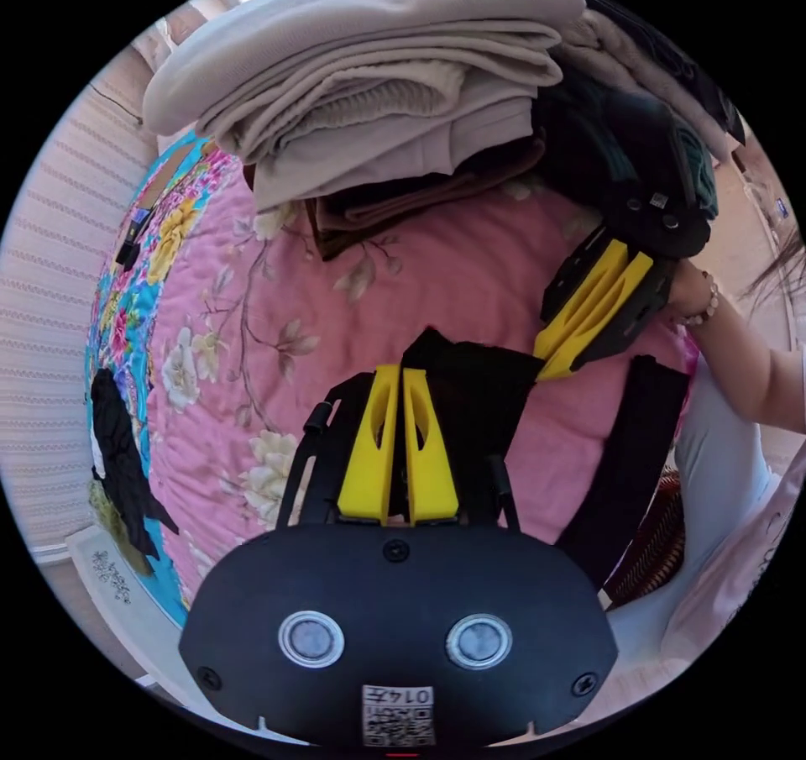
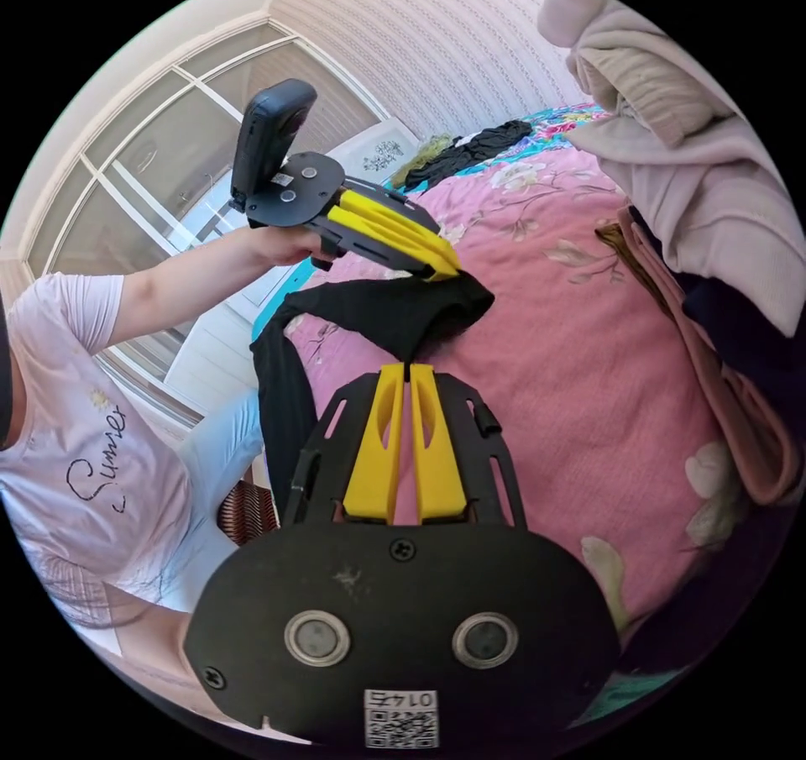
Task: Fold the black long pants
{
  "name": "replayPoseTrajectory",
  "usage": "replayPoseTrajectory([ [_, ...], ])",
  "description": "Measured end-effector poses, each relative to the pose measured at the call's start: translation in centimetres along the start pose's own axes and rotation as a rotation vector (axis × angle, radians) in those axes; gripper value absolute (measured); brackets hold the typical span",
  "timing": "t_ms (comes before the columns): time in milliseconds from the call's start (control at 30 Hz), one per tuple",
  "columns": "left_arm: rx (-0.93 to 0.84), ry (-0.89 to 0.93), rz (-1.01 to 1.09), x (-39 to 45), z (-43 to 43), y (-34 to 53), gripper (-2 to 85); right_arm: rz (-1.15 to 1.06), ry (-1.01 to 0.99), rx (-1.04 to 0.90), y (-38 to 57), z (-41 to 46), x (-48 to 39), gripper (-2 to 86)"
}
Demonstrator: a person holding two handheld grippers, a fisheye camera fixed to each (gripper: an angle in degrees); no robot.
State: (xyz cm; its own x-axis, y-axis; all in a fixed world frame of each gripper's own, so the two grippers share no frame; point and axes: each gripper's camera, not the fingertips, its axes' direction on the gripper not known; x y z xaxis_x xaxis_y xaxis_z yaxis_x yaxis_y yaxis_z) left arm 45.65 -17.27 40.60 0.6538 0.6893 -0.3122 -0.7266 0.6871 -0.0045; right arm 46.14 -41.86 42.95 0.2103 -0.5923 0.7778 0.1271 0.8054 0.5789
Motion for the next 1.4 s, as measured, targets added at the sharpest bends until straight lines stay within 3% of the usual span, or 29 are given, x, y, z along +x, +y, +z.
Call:
replayPoseTrajectory([
  [333, -0.041, 0.051, -0.104, -2.6, 3.1, 0.7, -0.9, 0.175, 0.080, -0.008, -1.4, 0.2, 2.5, 0.4],
  [533, 0.034, 0.106, -0.197, -7.6, -2.3, 5.2, -0.1, 0.196, 0.066, -0.025, -2.4, 0.6, 3.3, 0.4],
  [700, 0.236, 0.123, -0.454, -13.3, -11.9, 19.3, -0.9, 0.211, 0.036, -0.025, -3.2, 0.7, 3.7, 0.4],
  [800, 0.334, 0.122, -0.603, -11.2, -15.6, 31.4, -1.0, 0.217, 0.027, -0.025, -3.6, 0.8, 3.8, 0.4],
  [1000, 0.206, 0.023, -1.055, -0.6, -17.6, 56.1, -1.0, 0.204, 0.110, -0.018, -4.3, 0.8, 2.3, 0.5],
  [1100, 0.155, 0.045, -1.209, 3.7, -17.0, 63.8, -0.9, 0.242, 0.159, 0.019, -4.1, 0.6, 1.2, 0.5],
  [1267, 0.168, 0.009, -1.173, 4.0, -15.8, 65.6, -0.3, 0.206, 0.014, 0.190, -5.7, -2.5, -2.9, 0.5],
  [1400, 0.230, -0.062, -1.029, 0.9, -14.7, 62.4, 4.3, 0.068, 0.102, 0.228, -10.3, -6.0, -7.7, 0.5],
])
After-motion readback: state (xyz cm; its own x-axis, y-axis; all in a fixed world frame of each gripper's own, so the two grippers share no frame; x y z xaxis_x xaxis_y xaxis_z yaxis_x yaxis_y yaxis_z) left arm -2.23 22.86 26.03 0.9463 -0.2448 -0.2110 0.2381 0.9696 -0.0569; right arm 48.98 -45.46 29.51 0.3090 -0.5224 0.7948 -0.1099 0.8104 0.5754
